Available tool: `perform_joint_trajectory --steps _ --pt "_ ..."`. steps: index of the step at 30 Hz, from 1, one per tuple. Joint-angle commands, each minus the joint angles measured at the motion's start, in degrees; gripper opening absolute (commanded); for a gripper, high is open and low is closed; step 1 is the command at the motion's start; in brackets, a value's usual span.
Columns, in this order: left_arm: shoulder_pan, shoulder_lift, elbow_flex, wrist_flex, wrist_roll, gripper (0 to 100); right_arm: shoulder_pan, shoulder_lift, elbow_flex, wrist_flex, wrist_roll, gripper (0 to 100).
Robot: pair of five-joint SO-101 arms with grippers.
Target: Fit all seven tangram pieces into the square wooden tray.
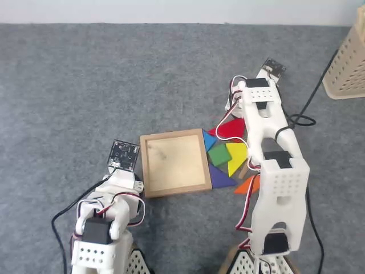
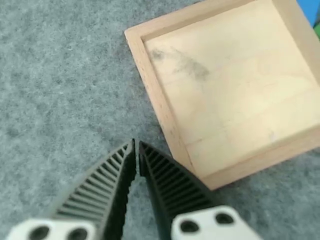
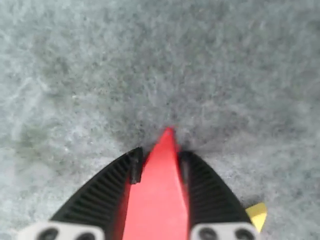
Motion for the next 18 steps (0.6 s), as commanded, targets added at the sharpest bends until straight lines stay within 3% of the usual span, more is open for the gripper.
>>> perform_joint_trajectory --steps 1,10,14,18 --pt "-0.09 -1.14 -1.10 0.35 0.35 1 0.48 -4.18 -1.14 -0.31 1.49 0.9" --pt "-0.09 -1.14 -1.10 0.35 0.35 1 1.10 -5.49 -1.41 -5.76 16.79 0.9" --pt "-0.09 -1.14 -1.10 0.35 0.35 1 1.10 -9.89 -3.69 0.13 19.69 2.4" --pt "-0.09 -1.14 -1.10 0.35 0.35 1 -0.84 -15.16 -3.78 6.64 22.59 12.4"
